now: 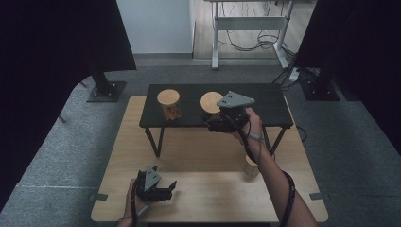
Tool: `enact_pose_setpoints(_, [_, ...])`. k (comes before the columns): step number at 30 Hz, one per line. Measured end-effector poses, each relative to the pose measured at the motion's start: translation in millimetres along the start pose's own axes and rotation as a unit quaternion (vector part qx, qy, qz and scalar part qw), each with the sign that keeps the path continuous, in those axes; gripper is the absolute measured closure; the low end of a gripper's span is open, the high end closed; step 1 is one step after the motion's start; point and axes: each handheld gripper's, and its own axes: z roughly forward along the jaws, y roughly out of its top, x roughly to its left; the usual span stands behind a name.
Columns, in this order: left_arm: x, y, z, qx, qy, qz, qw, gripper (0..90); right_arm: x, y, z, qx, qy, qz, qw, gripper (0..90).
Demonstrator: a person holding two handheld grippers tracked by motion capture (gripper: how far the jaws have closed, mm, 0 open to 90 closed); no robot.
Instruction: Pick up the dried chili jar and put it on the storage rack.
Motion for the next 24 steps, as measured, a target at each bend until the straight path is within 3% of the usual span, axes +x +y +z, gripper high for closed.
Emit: enact_pose_setpoints(24, [-1.3,0.2,0.0,0.0,-0.001,0.003,1.0,6.4,-18.0,-1.1,28.5,0.022,-0.038,0.028,0.9986,25.4])
